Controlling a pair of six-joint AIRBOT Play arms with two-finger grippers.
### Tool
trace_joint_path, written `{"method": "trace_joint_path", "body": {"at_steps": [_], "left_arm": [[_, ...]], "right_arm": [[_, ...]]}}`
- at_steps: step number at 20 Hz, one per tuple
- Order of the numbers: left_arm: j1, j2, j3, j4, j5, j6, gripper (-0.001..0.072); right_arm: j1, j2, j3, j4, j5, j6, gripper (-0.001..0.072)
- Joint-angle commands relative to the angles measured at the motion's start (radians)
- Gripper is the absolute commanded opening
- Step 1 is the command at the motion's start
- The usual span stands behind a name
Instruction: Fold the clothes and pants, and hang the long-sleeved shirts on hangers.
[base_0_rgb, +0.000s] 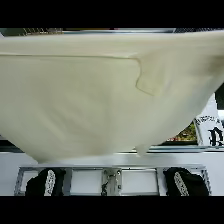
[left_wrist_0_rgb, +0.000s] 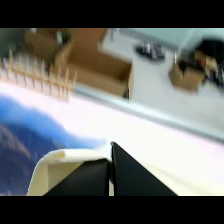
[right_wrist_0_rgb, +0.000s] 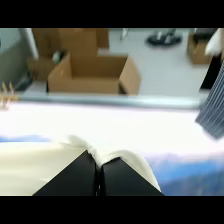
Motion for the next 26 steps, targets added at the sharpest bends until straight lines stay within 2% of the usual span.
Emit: {"method": "trace_joint_path", "body": {"at_steps": [1, 5, 8, 11, 15, 17, 19, 22, 26], "left_arm": [[-0.135, -0.282, 0.001, 0.086, -0.121, -0.002, 0.0007], [-0.278, -0.633, 0.002, 0.187, -0.061, -0.018, 0.0007], [-0.335, -0.811, 0.002, 0.180, 0.071, -0.029, 0.0007], [-0.357, -0.890, 0.004, 0.181, 0.203, -0.074, 0.0007], [-0.354, -0.917, 0.003, 0.183, 0.239, -0.081, 0.0007], [-0.354, -0.917, 0.003, 0.183, 0.213, -0.081, 0.0007], [-0.354, -0.912, -0.013, 0.189, 0.169, -0.081, 0.0007], [-0.353, -0.843, -0.165, 0.192, 0.211, -0.122, 0.0007], [-0.353, -0.753, -0.391, 0.191, 0.296, -0.121, 0.0007]], "right_arm": [[0.004, -0.214, 0.000, -0.006, 0.187, 0.055, 0.0009], [0.039, -0.544, 0.000, -0.042, 0.240, 0.066, 0.0009], [0.062, -0.748, 0.001, -0.060, 0.166, 0.066, 0.0009], [0.076, -0.866, 0.007, -0.066, 0.016, 0.066, 0.0009], [0.074, -0.896, 0.007, -0.069, -0.092, 0.077, 0.0009], [0.072, -0.885, 0.006, -0.101, -0.070, 0.092, 0.0008], [0.079, -0.858, -0.014, -0.198, -0.014, 0.145, 0.0008], [0.091, -0.790, -0.131, -0.293, 0.005, 0.163, 0.0008], [0.092, -0.762, -0.284, -0.292, -0.008, 0.163, 0.0009]]}}
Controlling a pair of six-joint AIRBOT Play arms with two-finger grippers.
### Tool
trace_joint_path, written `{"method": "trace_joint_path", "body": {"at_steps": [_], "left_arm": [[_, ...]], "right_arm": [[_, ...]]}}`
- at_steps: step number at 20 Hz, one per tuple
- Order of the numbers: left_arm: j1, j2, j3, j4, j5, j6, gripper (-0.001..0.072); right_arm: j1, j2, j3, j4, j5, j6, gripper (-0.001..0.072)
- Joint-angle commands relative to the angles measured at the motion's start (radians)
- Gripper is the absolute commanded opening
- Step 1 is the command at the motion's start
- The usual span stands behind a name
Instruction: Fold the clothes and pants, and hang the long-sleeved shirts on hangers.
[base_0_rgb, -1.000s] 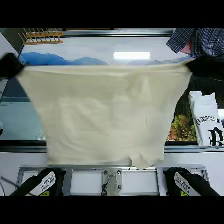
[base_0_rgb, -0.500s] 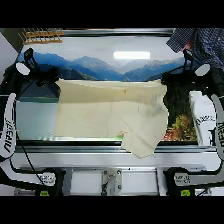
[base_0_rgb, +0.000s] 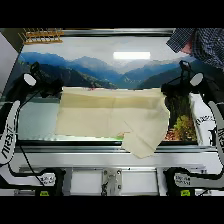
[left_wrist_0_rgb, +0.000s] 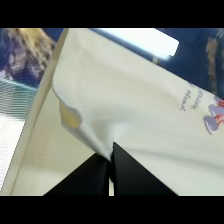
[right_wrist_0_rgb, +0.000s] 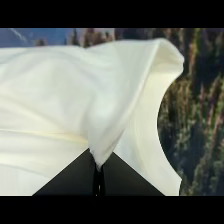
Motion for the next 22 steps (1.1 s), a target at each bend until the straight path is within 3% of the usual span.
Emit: {"method": "trace_joint_path", "body": {"at_steps": [1, 6, 7, 8, 9, 12, 15, 22], "left_arm": [[0.000, 0.059, -0.176, 0.002, 0.066, -0.010, 0.0007], [-0.002, 0.061, -0.272, -0.009, 0.123, -0.010, 0.0009], [-0.002, 0.061, -0.267, -0.010, 0.117, -0.010, 0.0164], [0.000, 0.062, -0.253, -0.008, 0.100, -0.011, 0.0447], [0.011, 0.068, -0.226, -0.008, 0.063, -0.019, 0.0504], [0.079, 0.172, -0.194, 0.031, -0.066, -0.018, 0.0507], [0.184, 0.354, -0.354, 0.090, -0.151, -0.019, 0.0506], [0.337, 0.607, -0.771, 0.042, -0.127, -0.037, 0.0506]], "right_arm": [[0.007, 0.021, -0.121, -0.031, -0.016, 0.010, 0.0009], [0.021, 0.019, -0.162, 0.005, -0.038, 0.010, 0.0026], [0.021, 0.019, -0.162, 0.016, -0.037, 0.010, 0.0109], [0.019, 0.021, -0.161, 0.023, -0.028, 0.010, 0.0328], [0.017, 0.033, -0.155, 0.014, -0.001, 0.010, 0.0468], [-0.014, 0.161, -0.151, -0.087, 0.065, 0.002, 0.0466], [-0.061, 0.337, -0.158, -0.116, 0.132, 0.002, 0.0467], [-0.060, 0.482, -0.164, -0.082, 0.135, 0.003, 0.0466]]}}
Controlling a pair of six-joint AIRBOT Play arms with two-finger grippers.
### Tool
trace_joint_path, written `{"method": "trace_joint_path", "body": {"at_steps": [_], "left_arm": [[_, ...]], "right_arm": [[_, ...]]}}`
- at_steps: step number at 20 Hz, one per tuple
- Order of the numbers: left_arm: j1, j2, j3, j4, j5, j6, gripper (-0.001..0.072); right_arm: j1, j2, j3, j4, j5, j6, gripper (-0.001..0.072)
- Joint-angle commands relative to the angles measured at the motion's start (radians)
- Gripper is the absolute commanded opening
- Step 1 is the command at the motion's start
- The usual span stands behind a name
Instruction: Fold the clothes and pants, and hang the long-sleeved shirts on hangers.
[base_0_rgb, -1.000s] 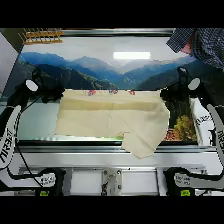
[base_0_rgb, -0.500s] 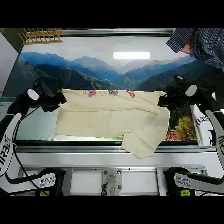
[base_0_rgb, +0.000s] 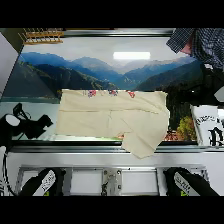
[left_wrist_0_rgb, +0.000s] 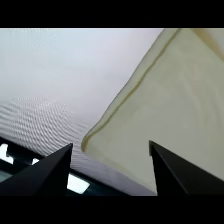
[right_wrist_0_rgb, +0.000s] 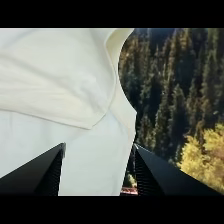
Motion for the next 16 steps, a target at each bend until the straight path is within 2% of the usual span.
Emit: {"method": "trace_joint_path", "body": {"at_steps": [1, 4, 9, 10, 13, 14, 15, 16], "left_arm": [[0.043, 0.096, -0.168, -0.053, 0.035, -0.007, 0.0506], [0.006, 0.091, -0.223, -0.150, 0.129, -0.009, 0.0506], [-0.112, -0.080, -0.175, -0.265, 0.220, -0.013, 0.0491], [-0.142, -0.114, -0.151, -0.263, 0.226, -0.017, 0.0388], [-0.192, -0.179, -0.093, -0.262, 0.228, -0.025, 0.0341], [-0.200, -0.185, -0.080, -0.256, 0.221, -0.023, 0.0062], [-0.205, -0.182, -0.070, -0.254, 0.214, -0.016, 0.0007], [-0.205, -0.168, -0.066, -0.254, 0.206, -0.005, 0.0007]], "right_arm": [[-0.003, 0.040, -0.003, 0.010, 0.011, 0.000, 0.0467], [-0.003, 0.039, -0.004, 0.019, 0.011, 0.000, 0.0467], [-0.003, 0.040, -0.004, 0.021, 0.014, 0.000, 0.0467], [-0.003, 0.040, -0.004, 0.019, 0.021, 0.000, 0.0467], [-0.005, 0.040, -0.017, -0.007, 0.073, 0.000, 0.0467], [-0.014, 0.042, -0.035, -0.020, 0.106, -0.001, 0.0467], [-0.034, 0.045, -0.066, -0.019, 0.140, -0.001, 0.0467], [-0.063, 0.051, -0.117, -0.019, 0.175, 0.000, 0.0468]]}}
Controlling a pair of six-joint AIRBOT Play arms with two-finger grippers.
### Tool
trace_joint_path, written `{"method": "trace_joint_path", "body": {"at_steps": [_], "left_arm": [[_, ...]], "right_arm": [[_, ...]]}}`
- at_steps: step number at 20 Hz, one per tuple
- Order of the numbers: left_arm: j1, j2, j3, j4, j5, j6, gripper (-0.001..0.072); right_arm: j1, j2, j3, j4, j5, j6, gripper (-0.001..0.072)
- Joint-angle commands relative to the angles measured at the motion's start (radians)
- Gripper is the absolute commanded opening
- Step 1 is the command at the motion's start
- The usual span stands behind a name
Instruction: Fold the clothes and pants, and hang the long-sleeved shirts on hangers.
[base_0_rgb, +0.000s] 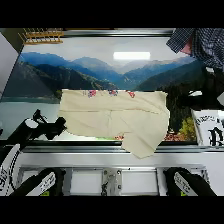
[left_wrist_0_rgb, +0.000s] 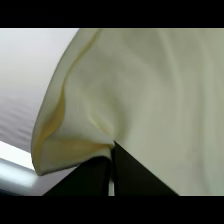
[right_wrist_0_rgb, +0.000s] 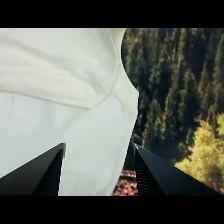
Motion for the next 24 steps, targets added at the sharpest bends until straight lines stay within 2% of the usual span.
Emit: {"method": "trace_joint_path", "body": {"at_steps": [1, 4, 8, 11, 17, 18, 19, 21, 22, 24], "left_arm": [[-0.024, 0.010, 0.031, -0.003, -0.016, 0.026, 0.0007], [-0.024, 0.085, 0.031, -0.003, -0.047, 0.064, 0.0007], [-0.024, 0.144, 0.031, -0.004, -0.053, 0.072, 0.0007], [-0.024, 0.150, 0.031, -0.005, -0.066, 0.072, 0.0008], [-0.024, 0.150, 0.031, -0.005, -0.065, 0.072, 0.0007], [-0.024, 0.150, 0.031, -0.005, -0.065, 0.072, 0.0007], [-0.024, 0.150, 0.031, -0.005, -0.065, 0.072, 0.0007], [-0.024, 0.150, 0.031, -0.004, -0.067, 0.072, 0.0007], [-0.021, 0.151, 0.032, 0.000, -0.074, 0.077, 0.0007], [0.002, 0.153, 0.058, 0.056, -0.152, 0.083, 0.0007]], "right_arm": [[-0.072, 0.015, -0.132, -0.012, 0.114, 0.000, 0.0468], [-0.167, 0.018, -0.350, 0.088, 0.118, 0.000, 0.0469], [-0.177, 0.018, -0.560, 0.256, 0.056, 0.000, 0.0467], [-0.177, 0.018, -0.633, 0.344, 0.024, 0.000, 0.0467], [-0.056, -0.014, -0.664, 0.396, -0.071, 0.000, 0.0461], [-0.028, -0.018, -0.664, 0.404, -0.094, 0.000, 0.0387], [-0.007, -0.018, -0.662, 0.404, -0.114, 0.000, 0.0236], [0.002, -0.011, -0.659, 0.399, -0.127, 0.000, 0.0042], [0.002, -0.001, -0.648, 0.375, -0.120, 0.000, 0.0011], [0.002, 0.040, -0.596, 0.282, -0.042, 0.000, 0.0011]]}}
